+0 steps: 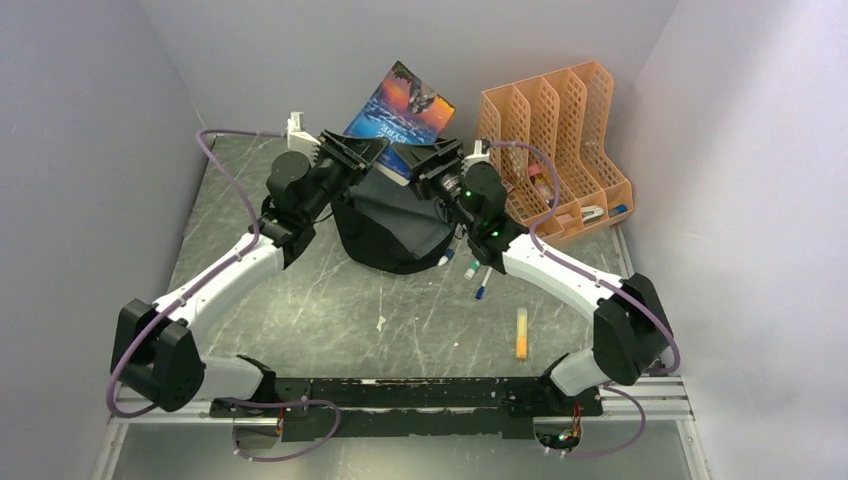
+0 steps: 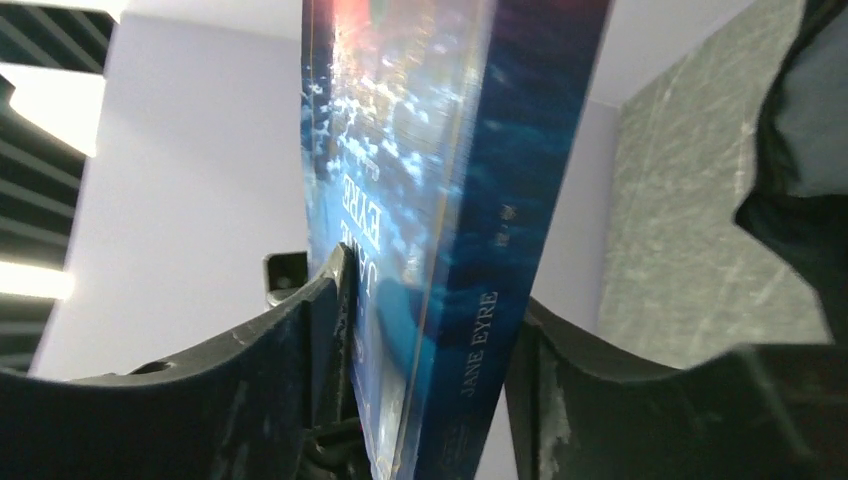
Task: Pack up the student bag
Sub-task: Pick up the book from the center of the board, then place the book in the student bag.
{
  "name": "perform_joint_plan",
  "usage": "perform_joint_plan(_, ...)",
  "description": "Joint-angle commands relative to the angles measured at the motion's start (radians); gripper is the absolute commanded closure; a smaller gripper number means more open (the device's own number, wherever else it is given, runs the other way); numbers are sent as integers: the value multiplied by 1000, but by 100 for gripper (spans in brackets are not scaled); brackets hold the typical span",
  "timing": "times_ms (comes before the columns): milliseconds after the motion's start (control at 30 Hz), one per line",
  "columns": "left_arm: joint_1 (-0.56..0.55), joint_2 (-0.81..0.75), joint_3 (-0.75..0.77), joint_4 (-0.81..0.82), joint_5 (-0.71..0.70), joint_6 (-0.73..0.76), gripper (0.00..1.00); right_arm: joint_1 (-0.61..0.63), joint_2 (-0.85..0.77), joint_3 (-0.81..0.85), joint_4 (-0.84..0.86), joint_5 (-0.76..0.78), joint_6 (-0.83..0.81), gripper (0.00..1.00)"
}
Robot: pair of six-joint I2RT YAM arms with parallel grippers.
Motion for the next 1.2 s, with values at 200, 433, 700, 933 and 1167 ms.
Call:
perform_joint_plan(200,24,-170,61,-205,-58,369,95,-43,-179,-139,-62,19,-359,26)
perform_joint_plan(433,25,-287,105,-623,-212,556,95,-43,-156,-182,-161,-75,-899,34)
perform_joint_plan(700,24,-462,41,-936,-418,567,95,-43,100,-42,-280,-311,-1487,35)
perform_joint_plan(933,24,-520,30,-1050,-438,585,95,-30,275,71,-306,-236,-1857,29)
perform_joint_plan(1167,24,-556,-10,-1050,-395,572,95,2,402,109,-274,-165,-2181,22)
